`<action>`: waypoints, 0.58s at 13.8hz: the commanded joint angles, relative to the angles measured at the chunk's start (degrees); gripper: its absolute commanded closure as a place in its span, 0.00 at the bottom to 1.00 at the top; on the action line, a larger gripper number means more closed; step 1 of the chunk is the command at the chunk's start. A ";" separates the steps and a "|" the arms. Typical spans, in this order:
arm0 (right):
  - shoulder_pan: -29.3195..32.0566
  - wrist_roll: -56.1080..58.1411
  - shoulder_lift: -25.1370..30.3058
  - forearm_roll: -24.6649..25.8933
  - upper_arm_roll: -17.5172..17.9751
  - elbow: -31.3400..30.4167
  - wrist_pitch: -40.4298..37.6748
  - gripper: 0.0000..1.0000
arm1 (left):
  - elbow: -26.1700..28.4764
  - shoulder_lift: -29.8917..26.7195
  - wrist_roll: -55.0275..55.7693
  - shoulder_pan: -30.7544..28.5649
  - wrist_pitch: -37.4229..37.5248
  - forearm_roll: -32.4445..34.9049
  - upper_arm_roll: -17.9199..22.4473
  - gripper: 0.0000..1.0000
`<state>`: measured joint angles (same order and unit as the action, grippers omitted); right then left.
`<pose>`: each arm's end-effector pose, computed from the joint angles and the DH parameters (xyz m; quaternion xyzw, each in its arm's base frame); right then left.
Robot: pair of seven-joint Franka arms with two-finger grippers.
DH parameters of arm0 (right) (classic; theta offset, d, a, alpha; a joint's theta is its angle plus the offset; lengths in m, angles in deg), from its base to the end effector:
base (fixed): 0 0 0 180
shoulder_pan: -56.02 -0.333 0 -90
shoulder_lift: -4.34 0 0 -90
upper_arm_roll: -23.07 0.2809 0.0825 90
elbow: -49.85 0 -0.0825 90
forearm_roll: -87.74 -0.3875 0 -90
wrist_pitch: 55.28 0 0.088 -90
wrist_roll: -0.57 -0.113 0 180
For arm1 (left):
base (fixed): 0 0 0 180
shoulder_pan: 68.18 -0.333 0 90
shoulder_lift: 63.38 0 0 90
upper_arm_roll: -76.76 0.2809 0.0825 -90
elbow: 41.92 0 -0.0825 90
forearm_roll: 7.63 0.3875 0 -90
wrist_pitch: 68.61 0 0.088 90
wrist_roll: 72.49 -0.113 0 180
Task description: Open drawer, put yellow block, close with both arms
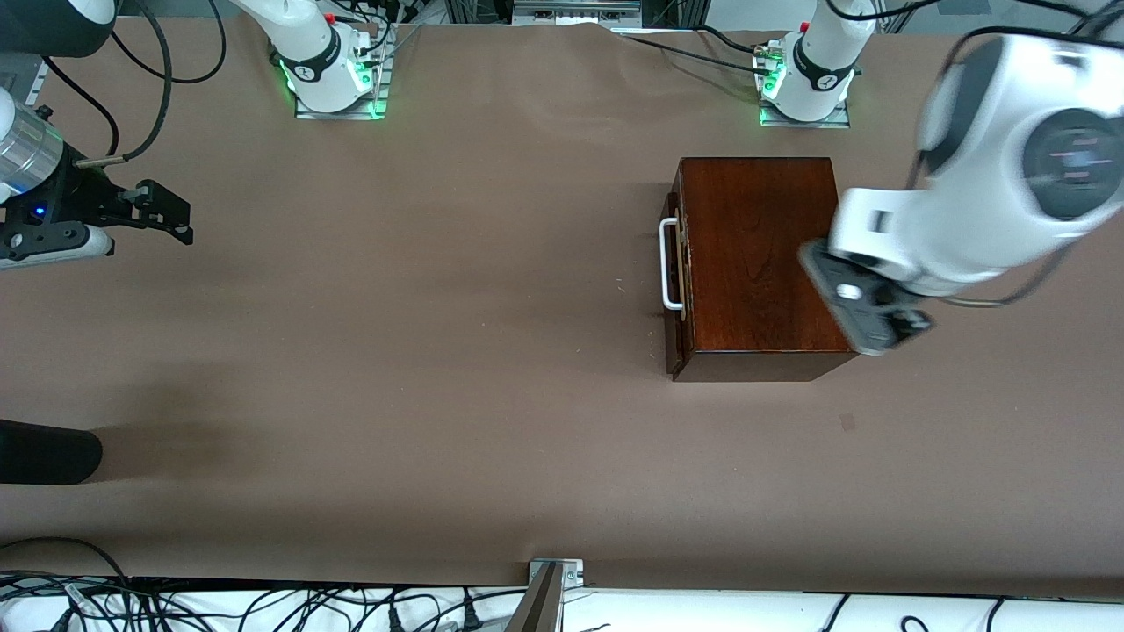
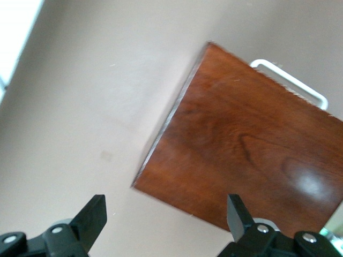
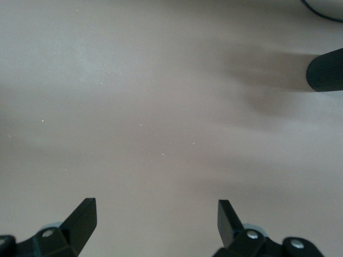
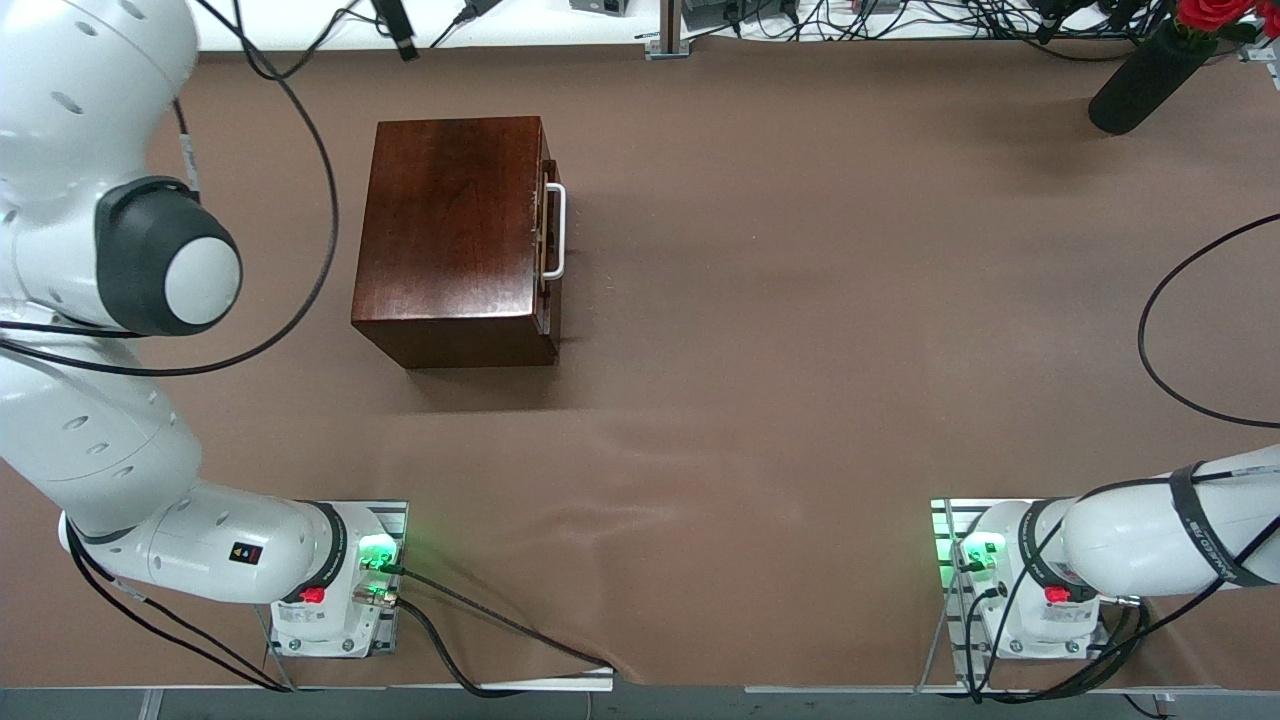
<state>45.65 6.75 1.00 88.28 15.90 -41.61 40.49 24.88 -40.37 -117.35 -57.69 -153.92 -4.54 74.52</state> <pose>0.5806 0.0332 0.5472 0.9965 0.0823 0.0085 0.0086 0.6382 -0.1325 0.5238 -0.8767 0.4791 0.0429 0.0077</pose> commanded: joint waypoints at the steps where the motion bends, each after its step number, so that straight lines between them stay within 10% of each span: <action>1: 0.35 -0.81 0.09 -0.46 -0.48 0.59 -0.93 0.00 | 13.49 -11.28 16.28 -1.59 -3.90 -1.24 0.13 0.00; 4: 0.35 -0.90 -0.61 -0.72 -0.66 0.50 -0.58 0.00 | 21.15 -17.62 43.46 -3.27 -4.16 -1.33 0.21 0.00; 8: 0.53 -0.90 -0.88 -0.98 -0.83 0.50 -0.76 0.00 | 35.04 -28.87 47.40 -6.87 -11.01 -1.51 0.13 0.00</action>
<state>45.77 6.56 0.20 88.21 15.02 -41.62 40.43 49.83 -61.21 -71.94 -63.02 -160.78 -4.99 75.05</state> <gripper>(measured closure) 0.000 0.000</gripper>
